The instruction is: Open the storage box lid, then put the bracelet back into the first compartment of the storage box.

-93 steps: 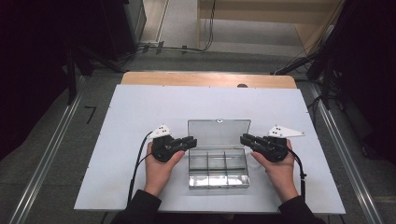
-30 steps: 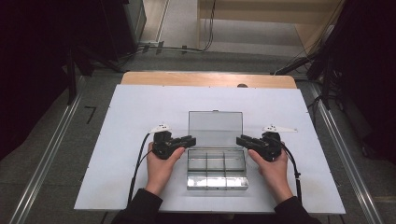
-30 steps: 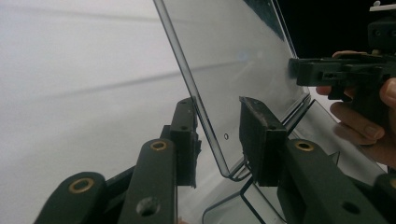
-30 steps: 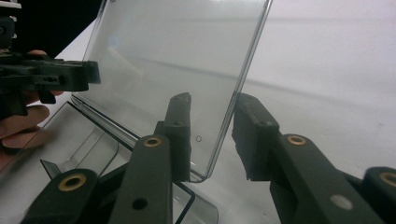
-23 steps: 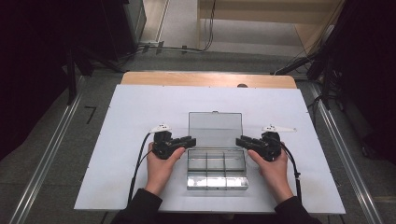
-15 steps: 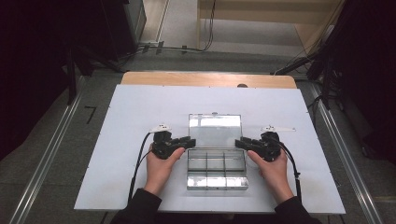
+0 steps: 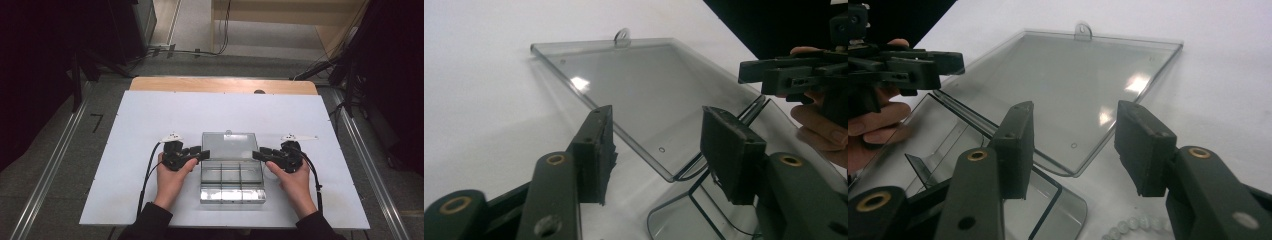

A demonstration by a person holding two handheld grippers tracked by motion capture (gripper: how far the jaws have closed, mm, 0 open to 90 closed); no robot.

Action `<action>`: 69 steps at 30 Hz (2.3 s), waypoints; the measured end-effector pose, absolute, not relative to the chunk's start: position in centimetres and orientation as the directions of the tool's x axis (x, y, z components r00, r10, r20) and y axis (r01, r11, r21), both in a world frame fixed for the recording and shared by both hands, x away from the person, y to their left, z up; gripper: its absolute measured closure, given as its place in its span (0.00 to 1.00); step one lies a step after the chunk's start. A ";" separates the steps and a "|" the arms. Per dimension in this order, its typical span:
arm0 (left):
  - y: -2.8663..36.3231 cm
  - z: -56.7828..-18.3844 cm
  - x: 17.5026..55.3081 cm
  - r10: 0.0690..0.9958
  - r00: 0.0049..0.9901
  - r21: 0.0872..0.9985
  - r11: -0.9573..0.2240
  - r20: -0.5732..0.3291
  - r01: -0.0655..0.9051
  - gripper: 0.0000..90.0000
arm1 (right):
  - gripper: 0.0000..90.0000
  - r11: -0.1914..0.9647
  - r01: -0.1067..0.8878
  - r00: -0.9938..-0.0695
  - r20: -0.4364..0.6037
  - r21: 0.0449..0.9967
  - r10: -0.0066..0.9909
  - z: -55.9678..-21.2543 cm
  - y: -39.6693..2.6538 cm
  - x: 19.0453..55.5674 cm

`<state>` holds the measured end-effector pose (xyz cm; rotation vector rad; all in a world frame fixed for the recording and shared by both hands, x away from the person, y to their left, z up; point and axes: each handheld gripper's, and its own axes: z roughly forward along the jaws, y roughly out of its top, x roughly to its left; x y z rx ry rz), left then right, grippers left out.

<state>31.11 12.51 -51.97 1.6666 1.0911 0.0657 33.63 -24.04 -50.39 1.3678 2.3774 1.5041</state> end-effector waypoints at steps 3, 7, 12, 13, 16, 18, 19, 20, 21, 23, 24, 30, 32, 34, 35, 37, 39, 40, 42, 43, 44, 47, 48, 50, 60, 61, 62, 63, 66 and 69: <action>12.5 -51.8 30.9 0.673 0.586 0.795 0.006 -0.452 0.607 0.47 | 0.49 0.158 0.644 -0.627 0.398 0.748 0.670 -50.1 -24.3 33.5; 12.5 -51.3 30.5 0.667 0.611 0.816 -0.005 -0.427 0.577 0.39 | 0.40 0.167 0.616 -0.650 0.377 0.770 0.660 -49.5 -24.5 33.3; 12.5 -50.7 29.8 0.664 0.640 0.844 -0.024 -0.388 0.536 0.31 | 0.29 0.182 0.575 -0.673 0.335 0.797 0.659 -48.4 -24.7 32.8; 12.5 -50.6 29.7 0.663 0.644 0.847 -0.027 -0.383 0.531 0.30 | 0.26 0.185 0.568 -0.677 0.327 0.802 0.660 -48.3 -24.8 32.8; 12.8 -50.4 29.4 0.645 0.665 0.856 -0.033 -0.376 0.516 0.26 | 0.18 0.207 0.548 -0.701 0.311 0.810 0.641 -48.0 -25.1 32.6; 12.8 -50.3 29.1 0.642 0.674 0.862 -0.040 -0.366 0.505 0.22 | 0.14 0.204 0.543 -0.704 0.310 0.814 0.639 -47.9 -25.4 32.5; 12.9 -50.2 28.9 0.638 0.681 0.865 -0.045 -0.359 0.499 0.20 | 0.13 0.203 0.543 -0.704 0.310 0.815 0.638 -47.9 -25.5 32.5; 12.9 -50.1 28.8 0.639 0.682 0.867 -0.044 -0.357 0.496 0.18 | 0.11 0.204 0.540 -0.708 0.310 0.817 0.634 -47.8 -25.6 32.4; 12.9 -50.1 28.6 0.638 0.684 0.870 -0.045 -0.353 0.491 0.16 | 0.09 0.205 0.537 -0.712 0.310 0.819 0.630 -47.8 -25.7 32.4; 13.1 -50.0 28.3 0.641 0.688 0.876 -0.051 -0.340 0.480 0.12 | 0.09 0.207 0.529 -0.717 0.302 0.823 0.629 -47.6 -25.9 32.2; 13.2 -49.9 28.1 0.649 0.684 0.878 -0.052 -0.333 0.476 0.10 | 0.09 0.210 0.526 -0.717 0.296 0.824 0.632 -47.5 -26.1 32.1; 14.2 -49.7 27.1 0.625 0.712 0.894 -0.049 -0.320 0.445 0.02 | 0.08 0.217 0.505 -0.718 0.267 0.835 0.643 -47.2 -26.8 31.6; 14.5 -49.6 26.8 0.626 0.718 0.901 -0.054 -0.306 0.431 0.00 | 0.08 0.222 0.504 -0.716 0.260 0.835 0.648 -47.2 -27.0 31.5; 14.7 -49.5 26.6 0.627 0.721 0.906 -0.055 -0.296 0.419 0.00 | 0.08 0.222 0.504 -0.714 0.257 0.835 0.652 -47.2 -27.2 31.4; 14.8 -49.5 26.4 0.626 0.724 0.909 -0.059 -0.288 0.412 0.00 | 0.08 0.228 0.499 -0.714 0.248 0.836 0.655 -47.3 -27.4 31.3; 15.0 -49.5 26.2 0.626 0.729 0.914 -0.061 -0.278 0.400 0.00 | 0.08 0.233 0.501 -0.712 0.244 0.833 0.658 -47.3 -27.7 31.3; 15.3 -49.4 25.9 0.630 0.729 0.917 -0.066 -0.267 0.393 0.00 | 0.08 0.246 0.502 -0.709 0.233 0.829 0.666 -47.3 -27.9 31.2; 15.4 -49.4 25.8 0.632 0.728 0.918 -0.065 -0.265 0.391 0.00 | 0.08 0.247 0.501 -0.709 0.230 0.829 0.667 -47.3 -28.0 31.1; 15.7 -49.4 25.7 0.634 0.727 0.919 -0.063 -0.265 0.390 0.00 | 0.08 0.251 0.498 -0.708 0.223 0.830 0.670 -47.2 -28.3 31.1; 15.9 -49.4 25.6 0.638 0.724 0.919 -0.064 -0.262 0.388 0.00 | 0.08 0.252 0.497 -0.707 0.220 0.830 0.672 -47.2 -28.4 31.0; 16.0 -49.4 25.5 0.638 0.724 0.920 -0.062 -0.262 0.388 0.00 | 0.08 0.253 0.496 -0.706 0.216 0.831 0.675 -47.2 -28.6 31.0; 16.5 -49.5 25.2 0.644 0.720 0.921 -0.064 -0.257 0.385 0.00 | 0.08 0.250 0.499 -0.702 0.218 0.830 0.678 -47.3 -28.9 31.0; 16.6 -49.5 25.1 0.645 0.720 0.921 -0.063 -0.257 0.385 0.00 | 0.08 0.254 0.499 -0.701 0.214 0.828 0.680 -47.3 -29.1 31.0; 16.9 -49.5 24.9 0.649 0.717 0.922 -0.062 -0.254 0.383 0.00 | 0.08 0.252 0.503 -0.696 0.214 0.827 0.686 -47.4 -29.2 31.0; 18.5 -49.4 23.9 0.672 0.703 0.927 -0.065 -0.233 0.370 0.00 | 0.06 0.255 0.508 -0.690 0.211 0.823 0.692 -47.5 -29.7 31.1; 18.6 -49.5 23.8 0.673 0.701 0.926 -0.066 -0.234 0.372 0.00 | 0.06 0.255 0.507 -0.691 0.212 0.823 0.692 -47.5 -29.7 31.1; 18.8 -49.5 23.7 0.674 0.700 0.926 -0.063 -0.235 0.372 0.00 | 0.06 0.256 0.509 -0.690 0.212 0.822 0.692 -47.6 -29.7 31.1; 18.9 -49.5 23.6 0.675 0.700 0.926 -0.065 -0.234 0.372 0.00 | 0.06 0.258 0.509 -0.691 0.210 0.821 0.692 -47.6 -29.7 31.1; 19.2 -49.6 23.4 0.680 0.695 0.925 -0.064 -0.233 0.374 0.00 | 0.05 0.261 0.511 -0.687 0.206 0.819 0.697 -47.6 -29.8 31.1; 19.5 -49.8 23.2 0.684 0.692 0.925 -0.066 -0.231 0.374 0.00 | 0.03 0.260 0.509 -0.687 0.206 0.820 0.696 -47.7 -29.9 31.1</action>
